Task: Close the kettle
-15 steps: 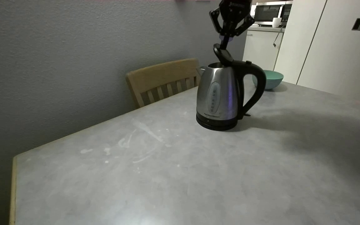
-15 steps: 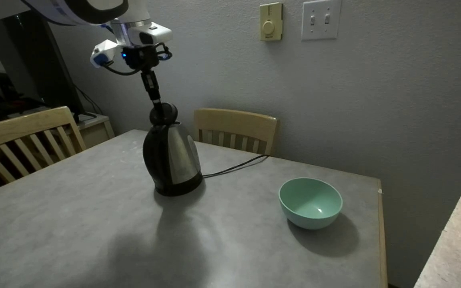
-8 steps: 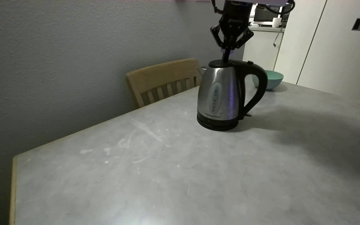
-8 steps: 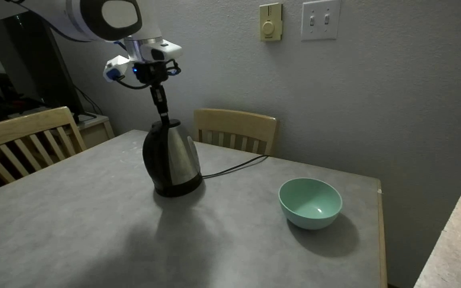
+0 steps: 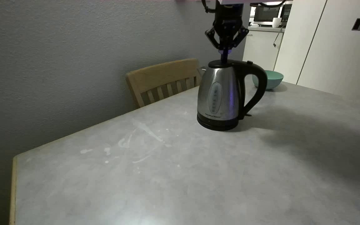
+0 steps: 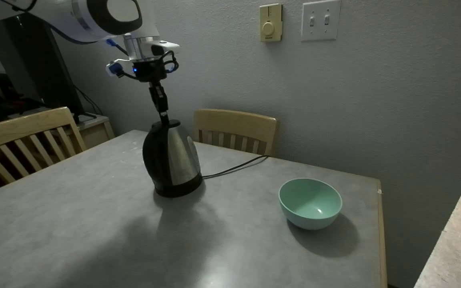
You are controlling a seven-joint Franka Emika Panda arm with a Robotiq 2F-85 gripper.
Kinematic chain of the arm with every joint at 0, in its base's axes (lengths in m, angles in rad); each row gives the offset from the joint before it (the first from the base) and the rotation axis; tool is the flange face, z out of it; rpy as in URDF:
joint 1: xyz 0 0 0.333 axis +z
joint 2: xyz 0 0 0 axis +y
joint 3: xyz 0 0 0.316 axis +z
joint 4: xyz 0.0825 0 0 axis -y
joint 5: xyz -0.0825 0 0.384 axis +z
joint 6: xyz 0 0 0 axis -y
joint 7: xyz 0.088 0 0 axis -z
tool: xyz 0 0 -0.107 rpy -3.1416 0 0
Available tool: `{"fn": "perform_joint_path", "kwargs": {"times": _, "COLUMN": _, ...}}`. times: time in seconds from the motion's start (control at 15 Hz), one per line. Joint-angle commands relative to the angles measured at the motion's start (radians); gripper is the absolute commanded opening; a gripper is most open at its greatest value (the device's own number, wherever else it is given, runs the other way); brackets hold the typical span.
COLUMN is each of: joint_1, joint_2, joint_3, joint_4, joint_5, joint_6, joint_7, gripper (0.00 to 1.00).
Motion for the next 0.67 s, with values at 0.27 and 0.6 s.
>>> {"fn": "perform_joint_path", "kwargs": {"times": 0.27, "joint_1": 0.034, "joint_2": -0.008, "joint_3": -0.013, "joint_4": -0.002, "joint_5": -0.03, "joint_6": 0.018, "joint_7": -0.043, "gripper": 0.0}}
{"fn": "perform_joint_path", "kwargs": {"times": 0.6, "joint_1": 0.037, "joint_2": -0.025, "joint_3": -0.013, "joint_4": 0.016, "joint_5": -0.031, "joint_6": 0.027, "joint_7": -0.059, "gripper": 0.0}}
